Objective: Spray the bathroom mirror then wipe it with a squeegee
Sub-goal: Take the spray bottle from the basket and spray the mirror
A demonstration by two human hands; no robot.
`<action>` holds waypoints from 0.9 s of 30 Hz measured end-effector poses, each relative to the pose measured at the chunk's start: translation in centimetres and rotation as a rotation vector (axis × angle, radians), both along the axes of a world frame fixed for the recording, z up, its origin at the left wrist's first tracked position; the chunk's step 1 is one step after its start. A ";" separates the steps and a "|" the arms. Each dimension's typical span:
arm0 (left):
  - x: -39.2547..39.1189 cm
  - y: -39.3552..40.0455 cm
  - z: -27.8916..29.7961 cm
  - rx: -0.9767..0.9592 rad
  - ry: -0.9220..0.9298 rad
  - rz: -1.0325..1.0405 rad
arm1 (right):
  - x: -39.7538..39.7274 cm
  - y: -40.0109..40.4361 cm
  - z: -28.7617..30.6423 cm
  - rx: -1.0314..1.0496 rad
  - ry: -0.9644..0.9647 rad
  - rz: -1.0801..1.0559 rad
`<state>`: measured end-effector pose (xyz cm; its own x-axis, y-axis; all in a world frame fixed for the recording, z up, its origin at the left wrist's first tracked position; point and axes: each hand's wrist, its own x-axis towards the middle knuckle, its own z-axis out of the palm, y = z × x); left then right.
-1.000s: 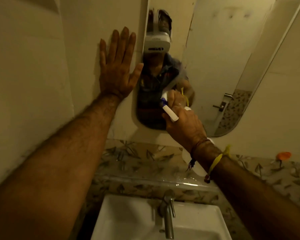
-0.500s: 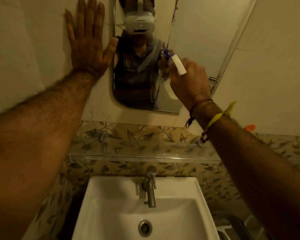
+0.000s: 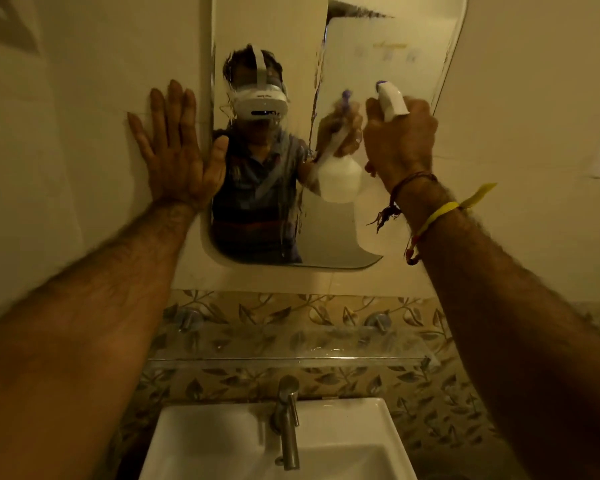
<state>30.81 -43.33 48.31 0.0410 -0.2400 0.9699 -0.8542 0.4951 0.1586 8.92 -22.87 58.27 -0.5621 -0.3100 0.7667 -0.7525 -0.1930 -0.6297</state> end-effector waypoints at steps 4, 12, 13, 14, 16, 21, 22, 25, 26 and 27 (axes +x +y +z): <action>-0.5 -0.6 -0.3 0.020 0.022 -0.013 | -1.8 0.9 -0.1 -0.085 -0.147 -0.045; -0.1 -1.1 -0.2 0.003 -0.014 -0.019 | -4.5 2.4 -7.0 0.058 -0.225 -0.176; 0.0 -1.0 -0.2 0.015 -0.024 -0.029 | -4.4 2.5 -8.3 0.088 -0.234 -0.162; 0.1 -0.7 -0.1 0.030 -0.033 -0.042 | -4.2 2.6 -9.4 0.111 -0.236 -0.148; 0.3 -0.1 0.1 0.061 -0.056 -0.056 | -3.6 2.6 -11.3 0.172 -0.206 -0.131; 1.3 1.3 0.7 0.196 -0.127 -0.104 | -0.3 2.2 -13.9 0.319 -0.039 -0.050; 1.5 1.6 0.6 0.214 -0.135 -0.121 | 0.4 2.0 -14.1 0.335 -0.026 -0.021; 1.7 2.3 -0.7 0.269 -0.134 -0.157 | 2.9 1.2 -14.9 0.388 0.056 0.055; 1.7 2.5 -1.2 0.288 -0.139 -0.158 | 3.9 0.9 -15.1 0.406 0.102 0.089; 1.7 2.7 -1.5 0.308 -0.144 -0.155 | 5.0 0.5 -15.4 0.426 0.149 0.124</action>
<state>32.50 -40.64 46.84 -0.1504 -0.5138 0.8446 -0.7976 0.5678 0.2035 13.94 -22.37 42.91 -0.3940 -0.6731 0.6259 -0.8283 -0.0350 -0.5591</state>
